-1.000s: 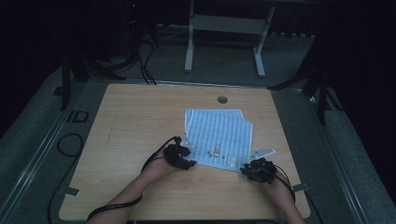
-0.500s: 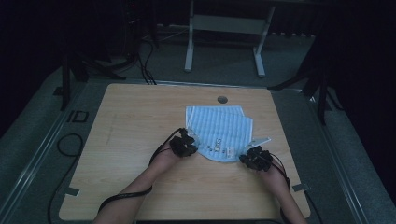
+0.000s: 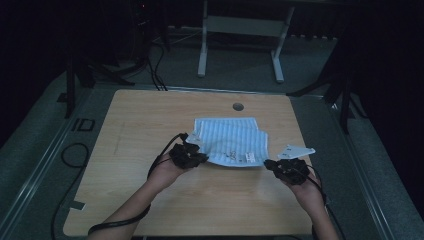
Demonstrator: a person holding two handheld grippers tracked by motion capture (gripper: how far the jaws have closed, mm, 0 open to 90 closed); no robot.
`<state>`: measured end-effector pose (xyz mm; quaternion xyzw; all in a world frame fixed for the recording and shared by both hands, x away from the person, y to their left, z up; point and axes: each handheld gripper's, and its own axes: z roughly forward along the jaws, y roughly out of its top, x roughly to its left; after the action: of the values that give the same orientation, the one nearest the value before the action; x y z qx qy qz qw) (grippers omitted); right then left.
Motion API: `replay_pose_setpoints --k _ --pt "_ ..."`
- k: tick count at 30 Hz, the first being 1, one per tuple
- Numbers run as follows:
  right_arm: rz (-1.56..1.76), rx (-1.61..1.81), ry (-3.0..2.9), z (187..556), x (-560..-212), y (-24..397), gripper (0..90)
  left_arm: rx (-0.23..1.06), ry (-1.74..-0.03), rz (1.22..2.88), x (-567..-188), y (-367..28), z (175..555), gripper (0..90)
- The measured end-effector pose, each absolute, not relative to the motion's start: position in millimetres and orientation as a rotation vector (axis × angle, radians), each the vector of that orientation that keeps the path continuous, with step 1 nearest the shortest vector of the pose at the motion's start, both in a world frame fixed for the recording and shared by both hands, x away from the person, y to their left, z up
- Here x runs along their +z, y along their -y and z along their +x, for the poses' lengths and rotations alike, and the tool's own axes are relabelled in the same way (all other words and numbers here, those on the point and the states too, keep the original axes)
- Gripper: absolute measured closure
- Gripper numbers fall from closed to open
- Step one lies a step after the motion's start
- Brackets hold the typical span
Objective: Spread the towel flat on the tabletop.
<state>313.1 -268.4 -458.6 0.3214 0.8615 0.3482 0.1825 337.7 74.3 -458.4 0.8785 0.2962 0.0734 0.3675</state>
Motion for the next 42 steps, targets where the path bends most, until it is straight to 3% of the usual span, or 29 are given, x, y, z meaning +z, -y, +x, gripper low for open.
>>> replay_pose_setpoints --k 11,18,19,22,24,26,37,42 --pt "0.751 1.093 -2.384 246.2 -408.2 269.6 85.4 0.210 -0.612 2.265 -405.2 -86.6 260.3 85.3" --pt "0.770 1.207 -2.486 187.5 -424.7 278.4 84.3 -0.030 -0.527 2.297 -417.8 -97.1 204.9 82.8" --pt "0.777 1.207 -2.512 183.6 -428.3 279.3 83.4 -0.048 -0.511 2.309 -421.1 -99.0 199.3 81.0" --pt "0.802 1.157 -2.548 174.0 -439.9 279.9 70.9 -0.158 -0.483 2.313 -429.9 -101.9 197.6 64.9" --pt "0.831 1.143 -2.557 179.0 -444.9 281.2 68.2 -0.227 -0.474 2.308 -437.0 -102.4 203.3 61.8" --pt "0.873 1.125 -2.536 190.5 -448.1 282.5 69.6 -0.145 -0.520 2.353 -444.8 -101.3 214.1 61.7" --pt "0.930 1.107 -2.498 275.8 -469.9 267.8 65.9 0.034 -0.735 2.375 -481.8 -103.1 297.0 57.9" --pt "0.985 1.034 -2.438 334.2 -478.5 252.8 67.2 0.106 -0.773 2.373 -492.9 -93.8 336.1 58.0"
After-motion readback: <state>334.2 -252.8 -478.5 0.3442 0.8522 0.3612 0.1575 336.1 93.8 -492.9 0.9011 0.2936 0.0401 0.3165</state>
